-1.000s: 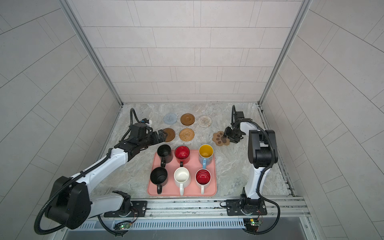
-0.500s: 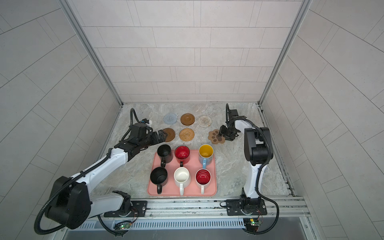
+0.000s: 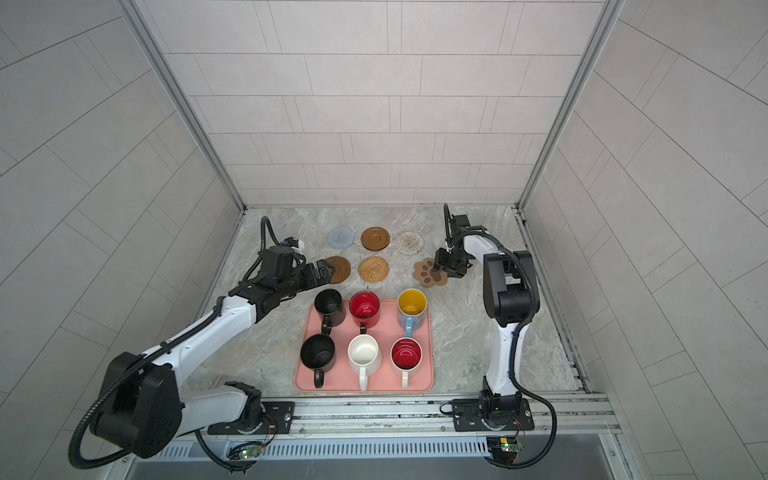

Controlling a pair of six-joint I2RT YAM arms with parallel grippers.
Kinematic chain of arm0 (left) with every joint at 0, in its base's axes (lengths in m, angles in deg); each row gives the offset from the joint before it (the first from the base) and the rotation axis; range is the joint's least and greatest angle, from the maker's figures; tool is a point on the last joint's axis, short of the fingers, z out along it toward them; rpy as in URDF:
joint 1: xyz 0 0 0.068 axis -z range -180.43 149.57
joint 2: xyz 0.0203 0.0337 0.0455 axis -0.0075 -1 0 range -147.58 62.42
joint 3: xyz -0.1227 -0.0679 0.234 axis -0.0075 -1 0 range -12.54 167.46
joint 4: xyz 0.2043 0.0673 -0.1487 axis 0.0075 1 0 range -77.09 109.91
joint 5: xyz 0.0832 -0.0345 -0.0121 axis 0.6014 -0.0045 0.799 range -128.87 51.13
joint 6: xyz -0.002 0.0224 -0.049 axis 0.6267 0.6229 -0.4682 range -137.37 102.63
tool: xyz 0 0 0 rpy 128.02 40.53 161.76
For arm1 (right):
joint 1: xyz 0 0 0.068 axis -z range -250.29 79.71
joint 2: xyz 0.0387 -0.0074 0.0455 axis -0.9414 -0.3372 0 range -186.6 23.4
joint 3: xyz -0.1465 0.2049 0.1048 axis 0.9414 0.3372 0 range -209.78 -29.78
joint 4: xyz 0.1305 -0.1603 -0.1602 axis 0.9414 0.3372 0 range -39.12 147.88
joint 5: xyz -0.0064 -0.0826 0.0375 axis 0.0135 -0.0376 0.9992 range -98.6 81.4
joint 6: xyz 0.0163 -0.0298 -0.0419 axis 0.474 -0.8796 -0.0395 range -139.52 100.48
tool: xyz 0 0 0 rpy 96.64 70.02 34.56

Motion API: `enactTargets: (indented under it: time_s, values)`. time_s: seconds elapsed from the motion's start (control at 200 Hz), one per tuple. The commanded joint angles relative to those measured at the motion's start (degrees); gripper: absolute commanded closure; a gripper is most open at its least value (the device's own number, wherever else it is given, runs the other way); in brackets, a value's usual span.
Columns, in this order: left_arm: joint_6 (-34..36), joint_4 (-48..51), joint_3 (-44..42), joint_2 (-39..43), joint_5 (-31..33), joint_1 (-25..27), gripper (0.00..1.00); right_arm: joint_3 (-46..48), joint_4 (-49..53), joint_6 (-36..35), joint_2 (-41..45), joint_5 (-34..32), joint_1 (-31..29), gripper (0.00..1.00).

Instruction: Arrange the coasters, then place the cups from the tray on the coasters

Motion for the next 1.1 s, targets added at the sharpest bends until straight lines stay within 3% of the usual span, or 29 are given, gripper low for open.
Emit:
enactTargets:
  time_s: [0.0,0.475,1.096]
  values:
    - [-0.26,0.36,1.3,0.08,0.57,-0.33,0.0,-1.52,2.49,-1.57,-1.53,-1.49,-0.29,0.4]
    - [0.0,0.92,0.82,0.94,1.42,-0.29,0.0,-7.42,5.34,-5.3,-5.18,-1.33,-2.78,0.4]
    - [-0.17,0.58,-0.18,1.7,1.67,-0.33,0.0,-5.32,2.01,1.12,-3.89,1.05,-5.9,0.4]
